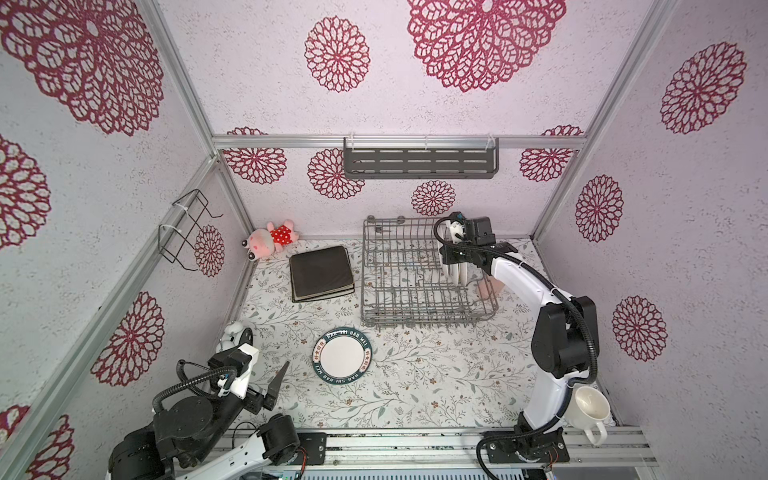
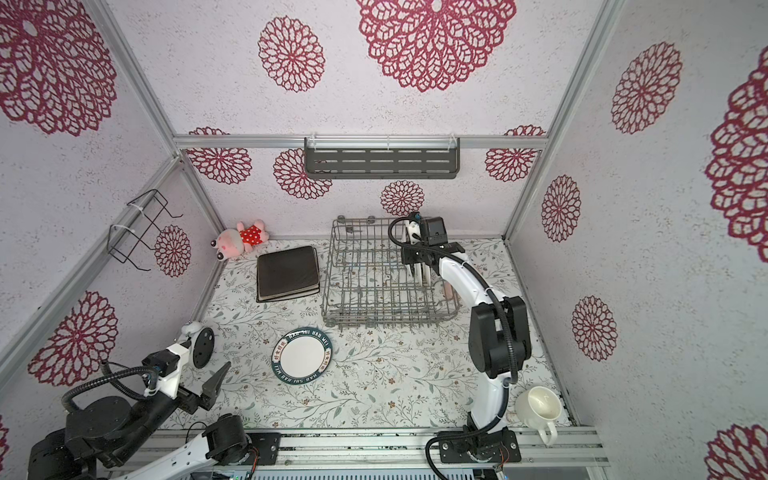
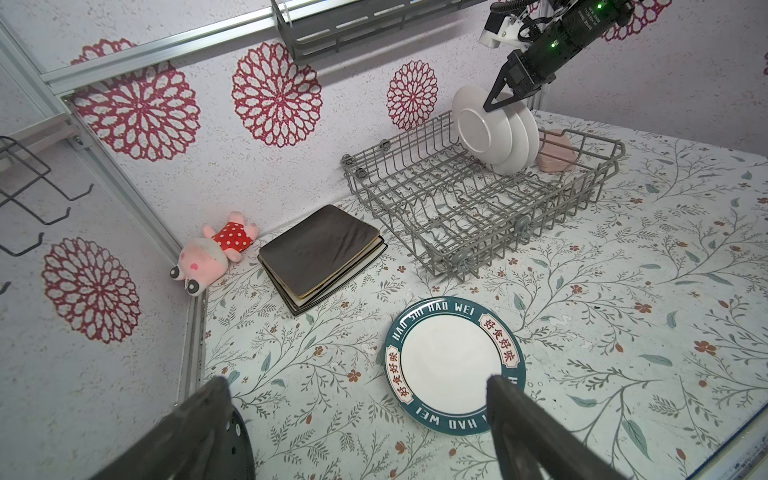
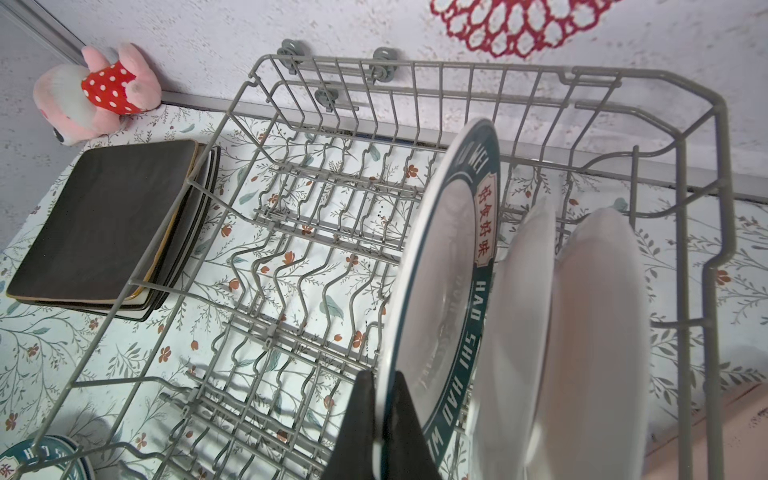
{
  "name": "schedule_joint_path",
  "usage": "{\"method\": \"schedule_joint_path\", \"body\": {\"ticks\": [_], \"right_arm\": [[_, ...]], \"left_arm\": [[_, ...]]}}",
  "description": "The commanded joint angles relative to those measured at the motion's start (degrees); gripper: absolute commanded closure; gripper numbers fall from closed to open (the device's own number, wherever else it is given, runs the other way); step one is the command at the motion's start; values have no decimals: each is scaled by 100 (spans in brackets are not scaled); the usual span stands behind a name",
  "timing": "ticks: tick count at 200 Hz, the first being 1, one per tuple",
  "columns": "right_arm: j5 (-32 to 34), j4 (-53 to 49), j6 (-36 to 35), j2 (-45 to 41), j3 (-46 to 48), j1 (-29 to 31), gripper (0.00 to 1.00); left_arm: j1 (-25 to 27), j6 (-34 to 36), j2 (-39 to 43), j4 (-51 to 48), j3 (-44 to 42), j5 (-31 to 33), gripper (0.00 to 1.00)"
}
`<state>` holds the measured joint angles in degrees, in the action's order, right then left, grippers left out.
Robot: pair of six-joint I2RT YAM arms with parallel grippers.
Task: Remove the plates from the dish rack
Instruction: 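Lift the green-rimmed plate up out of the rack with the right gripper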
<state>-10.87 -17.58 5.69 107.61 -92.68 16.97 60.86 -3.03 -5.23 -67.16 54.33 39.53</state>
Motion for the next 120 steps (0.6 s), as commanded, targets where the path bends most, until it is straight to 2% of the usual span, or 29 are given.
{"method": "schedule_joint_path", "body": {"ticks": [1,70,120], "right_arm": [[-133,185,61,-381,-281,8,100],[-416,322,246,-662,-284,119,100],[-357,335,-6,-928,-263,422,100]], "left_arm": [[66,3,93,89,-1,0,3],[66,17,130,97,-10,-37,3],[66,30,154,97,-10,-58,3]]}}
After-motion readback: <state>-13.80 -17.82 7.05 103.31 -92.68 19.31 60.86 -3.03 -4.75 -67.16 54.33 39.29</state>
